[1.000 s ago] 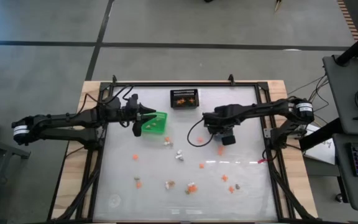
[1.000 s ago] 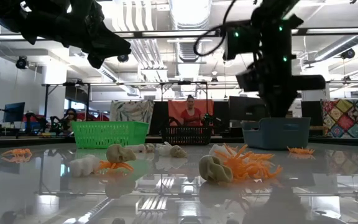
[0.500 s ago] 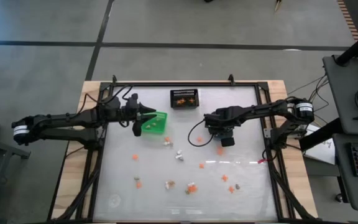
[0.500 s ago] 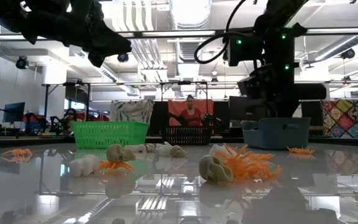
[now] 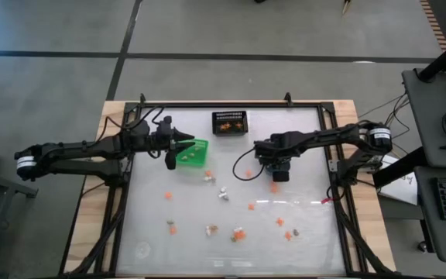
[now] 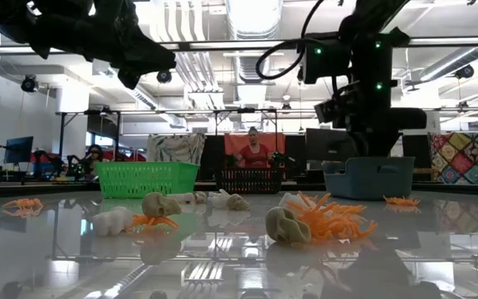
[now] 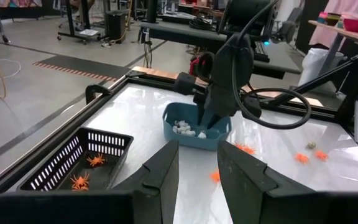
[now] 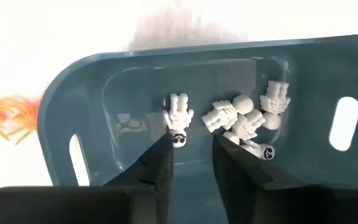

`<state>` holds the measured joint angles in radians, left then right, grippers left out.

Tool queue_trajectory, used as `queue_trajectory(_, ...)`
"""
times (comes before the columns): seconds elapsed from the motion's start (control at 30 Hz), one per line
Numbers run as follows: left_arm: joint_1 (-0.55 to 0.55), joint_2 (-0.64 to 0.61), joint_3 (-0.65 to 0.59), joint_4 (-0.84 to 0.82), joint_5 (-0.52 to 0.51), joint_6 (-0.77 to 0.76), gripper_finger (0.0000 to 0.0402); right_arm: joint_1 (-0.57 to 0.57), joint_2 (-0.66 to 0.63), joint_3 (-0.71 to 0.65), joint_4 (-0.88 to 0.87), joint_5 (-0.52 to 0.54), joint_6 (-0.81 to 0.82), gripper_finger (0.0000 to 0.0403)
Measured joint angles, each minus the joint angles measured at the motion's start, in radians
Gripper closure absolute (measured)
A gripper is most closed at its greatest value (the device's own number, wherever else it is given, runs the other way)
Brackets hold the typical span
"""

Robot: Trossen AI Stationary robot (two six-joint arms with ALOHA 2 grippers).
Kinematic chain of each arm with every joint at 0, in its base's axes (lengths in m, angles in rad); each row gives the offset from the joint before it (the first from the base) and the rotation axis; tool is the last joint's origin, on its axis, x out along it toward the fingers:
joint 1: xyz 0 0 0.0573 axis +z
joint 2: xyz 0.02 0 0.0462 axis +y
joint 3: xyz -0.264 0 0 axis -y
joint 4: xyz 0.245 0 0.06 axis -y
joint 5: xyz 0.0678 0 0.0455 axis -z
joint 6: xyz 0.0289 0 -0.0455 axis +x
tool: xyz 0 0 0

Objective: Sort Halloween decoration
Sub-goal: Put the orange spider toy into the black bin

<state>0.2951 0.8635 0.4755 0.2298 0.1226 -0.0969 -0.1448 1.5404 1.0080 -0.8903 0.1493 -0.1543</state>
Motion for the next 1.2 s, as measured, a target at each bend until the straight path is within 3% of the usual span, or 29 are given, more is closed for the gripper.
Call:
queue_trajectory(0.27, -0.014, 0.000, 0.000, 0.003, 0.000, -0.049, 0.0308, 0.002, -0.070, 0.024, -0.020, 0.000, 0.105, 0.0262)
queue_trajectory(0.5, -0.093, 0.000, 0.000, 0.007, 0.000, -0.051, 0.0308, 0.014, -0.197, 0.043, 0.025, -0.080, 0.233, 0.0266)
queue_trajectory(0.87, -0.197, 0.002, 0.000, 0.056, -0.035, -0.074, 0.0308, 0.213, -0.409, -0.114, 0.414, -0.080, 0.269, 0.0296)
queue_trajectory(1.2, -0.311, 0.135, 0.000, 0.314, -0.036, -0.078, 0.0308, 0.415, -0.416, -0.266, 0.782, -0.063, 0.267, 0.0317)
